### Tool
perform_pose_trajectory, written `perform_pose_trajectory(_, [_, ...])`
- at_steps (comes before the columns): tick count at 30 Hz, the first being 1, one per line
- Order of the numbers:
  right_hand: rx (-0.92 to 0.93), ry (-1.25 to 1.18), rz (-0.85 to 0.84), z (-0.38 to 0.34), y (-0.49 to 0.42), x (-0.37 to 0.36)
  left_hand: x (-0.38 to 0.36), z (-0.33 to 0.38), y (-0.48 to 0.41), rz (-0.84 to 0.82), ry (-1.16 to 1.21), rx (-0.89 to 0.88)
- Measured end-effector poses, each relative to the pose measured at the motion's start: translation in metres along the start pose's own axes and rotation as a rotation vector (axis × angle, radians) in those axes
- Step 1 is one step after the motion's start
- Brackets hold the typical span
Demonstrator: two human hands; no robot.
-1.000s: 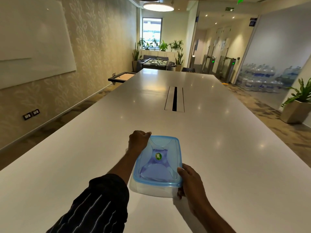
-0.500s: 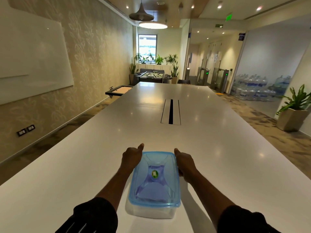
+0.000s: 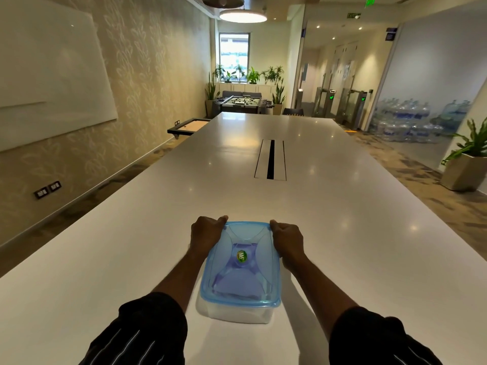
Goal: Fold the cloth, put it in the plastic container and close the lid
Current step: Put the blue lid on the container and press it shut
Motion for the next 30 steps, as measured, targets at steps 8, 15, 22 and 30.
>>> perform_pose_trajectory(8, [0.011,-0.015,0.015,-0.002,0.003,0.001,0.000,0.004,0.003,0.020,-0.026,-0.013])
perform_pose_trajectory(15, [0.005,-0.022,0.039,0.003,0.001,0.001,0.000,0.006,0.006,0.017,-0.030,0.001])
perform_pose_trajectory(22, [-0.010,-0.050,0.063,0.004,0.007,0.001,0.000,0.008,0.011,-0.012,-0.044,0.017])
perform_pose_trajectory(30, [0.027,0.216,0.056,-0.012,0.031,0.012,0.019,0.029,0.026,0.000,-0.066,-0.097])
Point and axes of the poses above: each hand's wrist, its own y-axis away from the middle knuckle, its own x-axis out of the back of the hand, z = x × y, the point moved 7 cm from there along -y, towards the middle knuckle, and after that the axes turned 13 degrees about -z, right-handed, at the moved point
